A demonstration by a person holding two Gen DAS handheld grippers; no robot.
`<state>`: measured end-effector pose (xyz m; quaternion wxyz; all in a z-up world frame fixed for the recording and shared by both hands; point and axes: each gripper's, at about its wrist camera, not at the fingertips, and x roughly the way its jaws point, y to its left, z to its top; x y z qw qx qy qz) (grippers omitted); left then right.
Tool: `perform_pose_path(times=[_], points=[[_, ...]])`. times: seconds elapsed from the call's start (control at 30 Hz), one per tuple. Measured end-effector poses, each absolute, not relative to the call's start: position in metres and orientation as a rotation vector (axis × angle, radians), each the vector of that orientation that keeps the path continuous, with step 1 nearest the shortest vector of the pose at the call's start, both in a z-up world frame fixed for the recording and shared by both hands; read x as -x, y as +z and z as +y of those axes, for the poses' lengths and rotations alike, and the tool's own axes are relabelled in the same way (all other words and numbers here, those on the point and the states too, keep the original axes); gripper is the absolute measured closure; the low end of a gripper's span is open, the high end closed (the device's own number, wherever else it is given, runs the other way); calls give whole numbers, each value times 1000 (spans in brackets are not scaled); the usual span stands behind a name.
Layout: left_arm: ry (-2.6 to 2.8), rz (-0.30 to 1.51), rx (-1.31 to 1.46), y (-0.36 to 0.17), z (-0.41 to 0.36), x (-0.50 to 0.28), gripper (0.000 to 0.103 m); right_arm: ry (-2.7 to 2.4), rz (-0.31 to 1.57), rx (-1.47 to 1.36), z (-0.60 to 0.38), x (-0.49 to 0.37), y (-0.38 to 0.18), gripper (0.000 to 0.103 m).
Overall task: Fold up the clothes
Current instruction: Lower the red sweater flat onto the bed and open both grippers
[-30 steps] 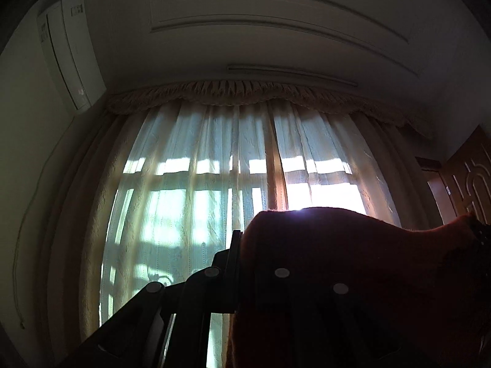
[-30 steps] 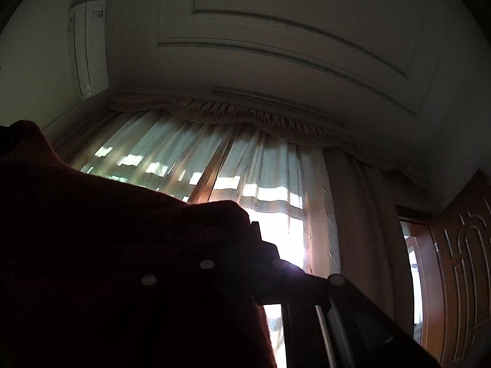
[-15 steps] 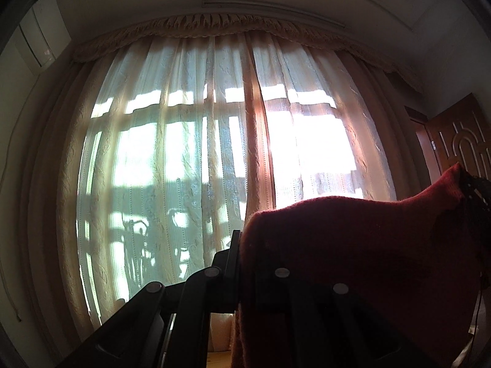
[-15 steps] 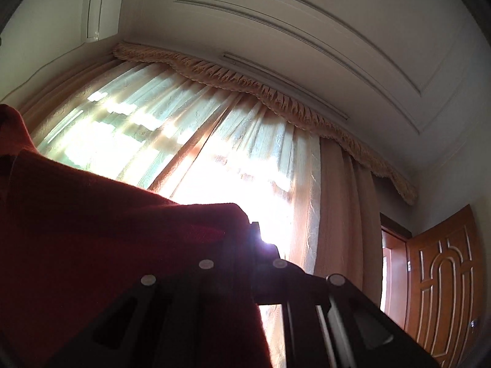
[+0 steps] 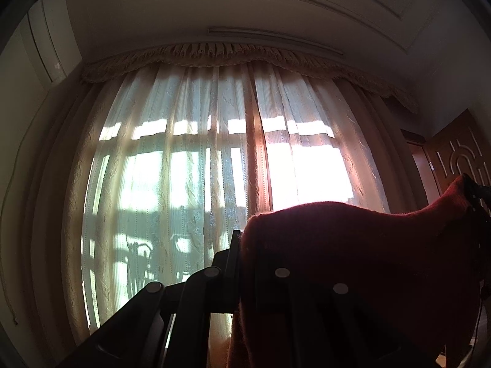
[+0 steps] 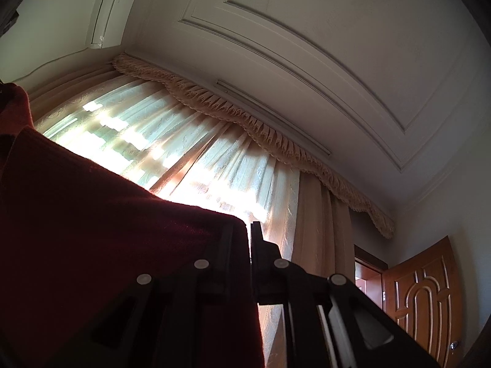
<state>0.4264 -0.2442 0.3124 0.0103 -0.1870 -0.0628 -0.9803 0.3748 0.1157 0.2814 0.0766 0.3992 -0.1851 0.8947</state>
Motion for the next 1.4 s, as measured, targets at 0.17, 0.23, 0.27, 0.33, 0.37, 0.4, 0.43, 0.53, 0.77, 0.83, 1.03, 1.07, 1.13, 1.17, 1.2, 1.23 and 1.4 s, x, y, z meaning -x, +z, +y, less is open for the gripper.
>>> perform_pose_path(times=[0.17, 0.23, 0.27, 0.33, 0.37, 0.4, 0.43, 0.53, 0.77, 0.83, 1.03, 1.07, 1.13, 1.17, 1.2, 1.23, 1.4], points=[[-3048, -248, 537, 310, -238, -409, 97, 2741, -543, -1096, 123, -354, 285, 90], [-3063, -243, 456, 306, -241, -388, 97, 2788, -565, -997, 121, -333, 282, 88], [-3069, -237, 397, 301, -244, -373, 97, 2810, -584, -937, 119, -320, 279, 87], [-3077, -223, 252, 288, -251, -336, 97, 2859, -639, -793, 113, -286, 267, 84], [-3077, -218, 167, 279, -256, -314, 97, 2883, -680, -695, 106, -262, 259, 83], [-3073, -211, 70, 268, -262, -289, 97, 2908, -722, -595, 99, -237, 248, 82], [-3060, -198, -27, 254, -268, -263, 97, 2927, -759, -498, 92, -211, 235, 82], [-2990, -124, -302, 206, -292, -184, 97, 2932, -824, -232, 76, -130, 188, 83], [-2792, -72, -925, 61, -331, -26, 97, 3092, -783, 457, 61, 24, 89, 81], [-2737, -45, -1024, 25, -343, -5, 97, 3214, -710, 667, 59, 44, 65, 73], [-2740, 86, -1046, -4, -368, -4, 97, 3476, -899, 1003, 17, 47, 12, 0], [-2749, 90, -1035, -2, -368, -7, 97, 3503, -938, 1059, 7, 46, 6, 0], [-2766, 79, -1013, 5, -366, -12, 97, 3529, -991, 1158, -12, 45, -6, 1], [-2775, 68, -1003, 9, -364, -14, 97, 3542, -1012, 1206, -23, 45, -12, 2], [-2786, 54, -995, 13, -361, -16, 97, 3554, -1034, 1254, -34, 45, -18, 5], [-2797, 40, -988, 17, -359, -19, 97, 3549, -1064, 1295, -45, 43, -24, 11], [-2847, 9, -951, 32, -351, -32, 97, 3535, -1076, 1501, -79, 52, -44, 43]])
